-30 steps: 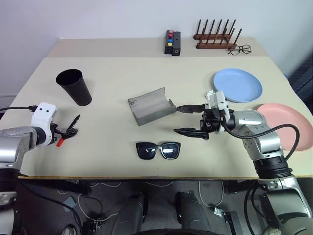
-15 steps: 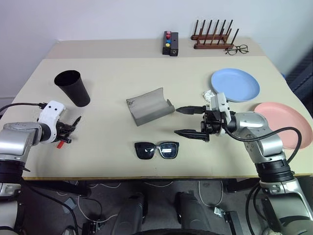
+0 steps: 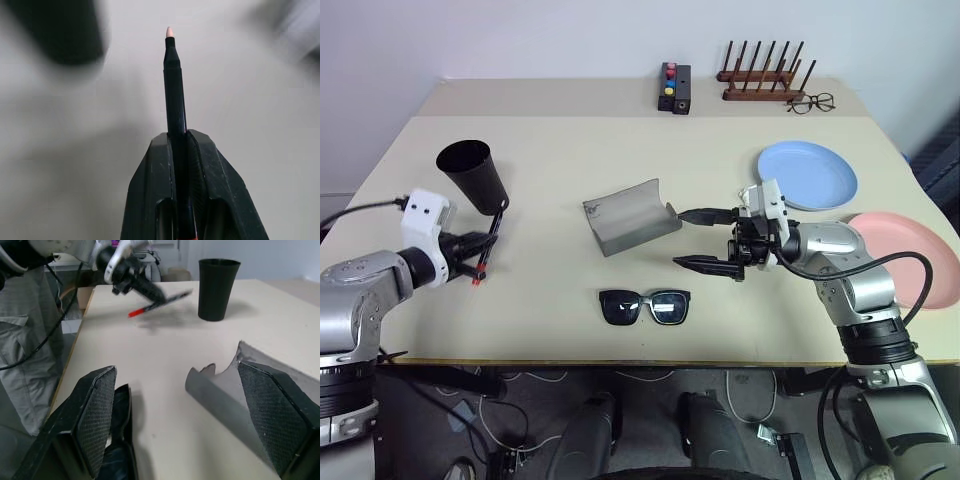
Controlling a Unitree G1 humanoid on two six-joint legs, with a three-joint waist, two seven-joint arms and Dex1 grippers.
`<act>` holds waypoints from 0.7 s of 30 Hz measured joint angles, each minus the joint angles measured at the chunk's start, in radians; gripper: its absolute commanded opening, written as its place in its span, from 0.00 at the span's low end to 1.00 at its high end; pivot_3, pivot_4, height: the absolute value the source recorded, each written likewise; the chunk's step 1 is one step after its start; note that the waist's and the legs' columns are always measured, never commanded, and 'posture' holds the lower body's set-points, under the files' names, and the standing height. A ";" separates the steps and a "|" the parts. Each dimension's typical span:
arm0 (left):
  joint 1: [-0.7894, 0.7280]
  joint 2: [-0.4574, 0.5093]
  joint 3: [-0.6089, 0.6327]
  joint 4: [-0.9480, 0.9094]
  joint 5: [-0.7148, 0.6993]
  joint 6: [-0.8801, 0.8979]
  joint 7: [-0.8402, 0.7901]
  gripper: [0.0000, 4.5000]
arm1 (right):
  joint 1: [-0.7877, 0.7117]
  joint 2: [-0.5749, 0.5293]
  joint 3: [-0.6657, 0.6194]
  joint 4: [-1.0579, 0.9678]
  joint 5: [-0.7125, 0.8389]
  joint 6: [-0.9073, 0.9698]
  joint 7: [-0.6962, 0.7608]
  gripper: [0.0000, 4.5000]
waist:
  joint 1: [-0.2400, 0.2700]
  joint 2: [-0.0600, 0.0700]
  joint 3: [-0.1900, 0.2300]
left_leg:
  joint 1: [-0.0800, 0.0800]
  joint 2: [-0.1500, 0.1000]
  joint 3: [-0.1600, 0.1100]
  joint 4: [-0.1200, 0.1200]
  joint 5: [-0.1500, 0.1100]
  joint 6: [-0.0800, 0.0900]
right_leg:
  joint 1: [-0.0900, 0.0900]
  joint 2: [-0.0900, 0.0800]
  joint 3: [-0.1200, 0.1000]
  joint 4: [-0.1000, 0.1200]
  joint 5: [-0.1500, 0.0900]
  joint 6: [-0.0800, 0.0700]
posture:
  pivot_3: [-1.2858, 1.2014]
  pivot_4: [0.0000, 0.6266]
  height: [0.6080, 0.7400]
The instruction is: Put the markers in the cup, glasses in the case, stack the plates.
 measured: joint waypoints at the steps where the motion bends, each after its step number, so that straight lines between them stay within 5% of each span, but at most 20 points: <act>1: -0.013 -0.018 0.000 -0.011 0.009 -0.037 0.022 0.01 | -0.001 0.002 0.000 0.005 0.000 0.000 0.000 0.88 | 0.000 0.000 0.000 | 0.000 0.000 0.000 0.000 0.000 0.000 | 0.000 0.000 0.000 0.000 0.000 0.000 | 0.52 0.24 1.00; 12: -0.353 -0.277 0.035 0.359 0.063 -0.495 0.282 0.01 | -0.069 0.106 -0.032 0.089 0.002 -0.026 -0.073 0.88 | -0.011 0.000 0.000 | 0.000 0.000 0.001 0.000 0.003 0.001 | 0.000 0.002 0.000 0.001 0.002 0.003 | 0.52 0.24 1.00; 21: -0.398 -0.273 0.059 0.491 0.128 -0.711 0.414 0.01 | -0.175 0.201 -0.074 0.179 0.007 -0.108 -0.159 0.88 | -0.001 -0.001 0.000 | 0.000 -0.001 0.000 0.002 0.003 0.001 | 0.001 0.002 0.000 0.002 0.003 0.004 | 0.52 0.24 1.00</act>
